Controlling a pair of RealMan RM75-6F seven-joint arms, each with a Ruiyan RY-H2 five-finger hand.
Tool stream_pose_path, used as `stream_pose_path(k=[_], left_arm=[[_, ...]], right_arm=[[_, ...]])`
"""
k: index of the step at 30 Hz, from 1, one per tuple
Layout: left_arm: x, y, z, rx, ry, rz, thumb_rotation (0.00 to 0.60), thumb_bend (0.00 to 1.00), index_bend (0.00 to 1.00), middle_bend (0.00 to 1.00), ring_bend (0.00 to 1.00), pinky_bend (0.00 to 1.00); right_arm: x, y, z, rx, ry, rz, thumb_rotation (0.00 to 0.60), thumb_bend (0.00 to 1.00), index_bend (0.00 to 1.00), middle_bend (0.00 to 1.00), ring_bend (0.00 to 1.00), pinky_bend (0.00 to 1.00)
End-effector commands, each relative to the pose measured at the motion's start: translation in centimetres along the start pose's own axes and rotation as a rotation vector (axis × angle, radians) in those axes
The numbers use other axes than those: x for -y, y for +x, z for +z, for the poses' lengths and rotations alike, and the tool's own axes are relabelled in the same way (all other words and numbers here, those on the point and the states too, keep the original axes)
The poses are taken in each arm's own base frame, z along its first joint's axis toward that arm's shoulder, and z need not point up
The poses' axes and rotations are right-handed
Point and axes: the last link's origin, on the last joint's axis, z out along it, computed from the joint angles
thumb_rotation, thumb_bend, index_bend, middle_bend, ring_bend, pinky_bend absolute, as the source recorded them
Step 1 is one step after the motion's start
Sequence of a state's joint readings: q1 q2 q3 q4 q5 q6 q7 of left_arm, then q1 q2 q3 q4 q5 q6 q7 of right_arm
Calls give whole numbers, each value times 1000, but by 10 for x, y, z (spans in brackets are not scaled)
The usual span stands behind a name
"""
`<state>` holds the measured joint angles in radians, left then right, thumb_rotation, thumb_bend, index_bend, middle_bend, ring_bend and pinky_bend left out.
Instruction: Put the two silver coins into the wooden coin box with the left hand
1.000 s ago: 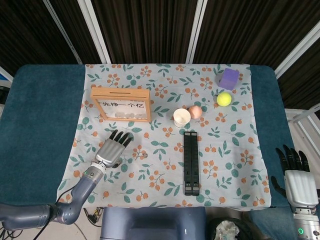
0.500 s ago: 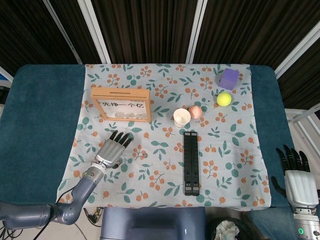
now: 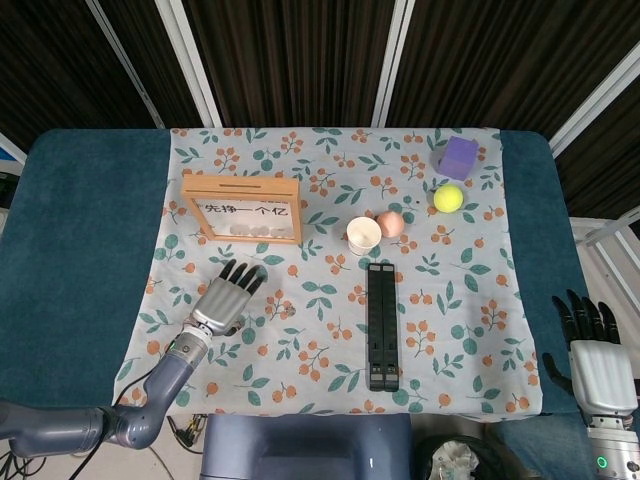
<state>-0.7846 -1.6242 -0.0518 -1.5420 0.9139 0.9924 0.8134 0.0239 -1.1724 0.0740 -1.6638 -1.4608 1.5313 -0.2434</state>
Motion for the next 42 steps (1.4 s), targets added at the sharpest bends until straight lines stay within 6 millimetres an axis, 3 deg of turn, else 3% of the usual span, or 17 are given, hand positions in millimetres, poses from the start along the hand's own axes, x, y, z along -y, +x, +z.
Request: stream_pose_path(k=[1, 25, 30, 37, 42], left_arm=[[0, -1, 0, 2, -1, 1, 600, 88, 98, 0, 0, 0], [3, -7, 0, 23, 6, 27, 600, 89, 152, 0, 0, 0], [3, -9, 0, 24, 1, 34, 600, 88, 206, 0, 0, 0], [3, -14, -1, 31, -21, 45, 600, 96, 365, 0, 0, 0], [1, -13, -2, 20, -38, 39, 600, 153, 453, 0, 0, 0]], right_arm=[[0, 0, 0, 0, 2, -2, 600, 406, 96, 45, 26, 0], [-1, 0, 1, 3, -8, -1, 600, 406, 96, 45, 26, 0], [-1, 0, 1, 5, -11, 0, 600, 406, 96, 45, 26, 0], [-1, 0, 1, 12, -10, 2, 600, 406, 96, 45, 26, 0], [-1, 0, 0, 15, -12, 1, 600, 407, 96, 45, 26, 0]])
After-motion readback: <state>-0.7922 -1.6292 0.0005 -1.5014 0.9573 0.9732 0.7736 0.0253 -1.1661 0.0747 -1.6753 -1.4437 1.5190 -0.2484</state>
